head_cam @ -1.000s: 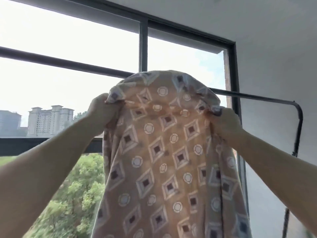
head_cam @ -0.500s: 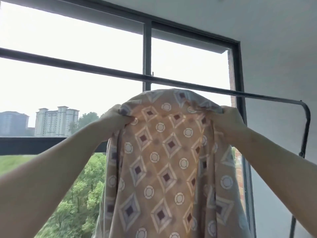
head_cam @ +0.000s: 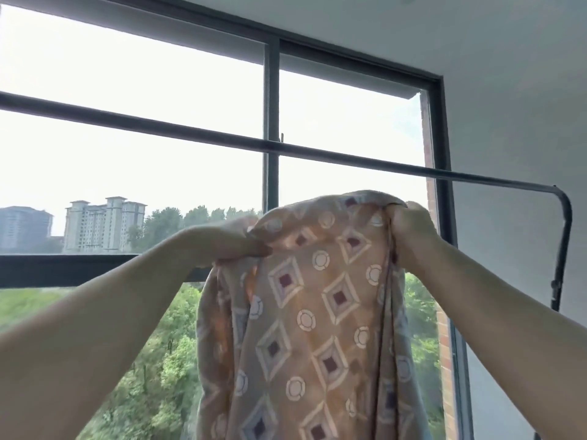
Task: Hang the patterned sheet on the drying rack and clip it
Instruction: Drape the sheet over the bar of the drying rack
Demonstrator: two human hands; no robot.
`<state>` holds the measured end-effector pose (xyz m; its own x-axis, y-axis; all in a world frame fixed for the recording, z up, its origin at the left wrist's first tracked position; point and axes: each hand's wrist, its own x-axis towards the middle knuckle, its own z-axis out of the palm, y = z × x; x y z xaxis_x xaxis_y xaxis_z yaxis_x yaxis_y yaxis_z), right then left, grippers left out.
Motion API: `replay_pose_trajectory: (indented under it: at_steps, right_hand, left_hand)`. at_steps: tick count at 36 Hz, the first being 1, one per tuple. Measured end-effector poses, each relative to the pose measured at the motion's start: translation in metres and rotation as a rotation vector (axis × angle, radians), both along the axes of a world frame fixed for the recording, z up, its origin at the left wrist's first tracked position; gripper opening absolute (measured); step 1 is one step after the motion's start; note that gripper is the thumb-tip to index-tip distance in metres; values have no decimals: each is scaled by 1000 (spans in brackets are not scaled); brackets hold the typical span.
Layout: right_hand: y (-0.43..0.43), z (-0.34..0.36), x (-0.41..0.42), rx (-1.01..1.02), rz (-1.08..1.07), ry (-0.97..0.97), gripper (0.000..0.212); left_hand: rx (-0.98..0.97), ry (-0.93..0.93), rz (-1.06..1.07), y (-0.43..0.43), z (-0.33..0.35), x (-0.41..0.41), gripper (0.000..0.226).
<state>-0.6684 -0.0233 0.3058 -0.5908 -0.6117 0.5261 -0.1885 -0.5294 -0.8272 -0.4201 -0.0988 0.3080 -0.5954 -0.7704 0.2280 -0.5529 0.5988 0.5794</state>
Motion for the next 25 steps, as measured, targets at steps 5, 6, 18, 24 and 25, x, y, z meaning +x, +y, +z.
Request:
replay_pose_trajectory:
  at_steps: [5, 6, 18, 24, 25]
  right_hand:
    - [-2, -24, -2, 88, -136, 223, 8]
    - [0, -25, 4, 88, -23, 223, 10]
    - [19, -29, 36, 327, 429, 470, 11]
    - [13, -22, 25, 103, 94, 258, 12]
    - [12, -21, 27, 96, 61, 261, 12]
  left_hand:
    - [-272, 291, 264, -8, -24, 0, 17]
    - [-319, 447, 282, -7, -24, -8, 19]
    - [-286, 358, -37, 30, -4, -41, 19]
    - [68, 60, -85, 17, -30, -20, 13]
    - [130, 79, -87, 13, -37, -20, 13]
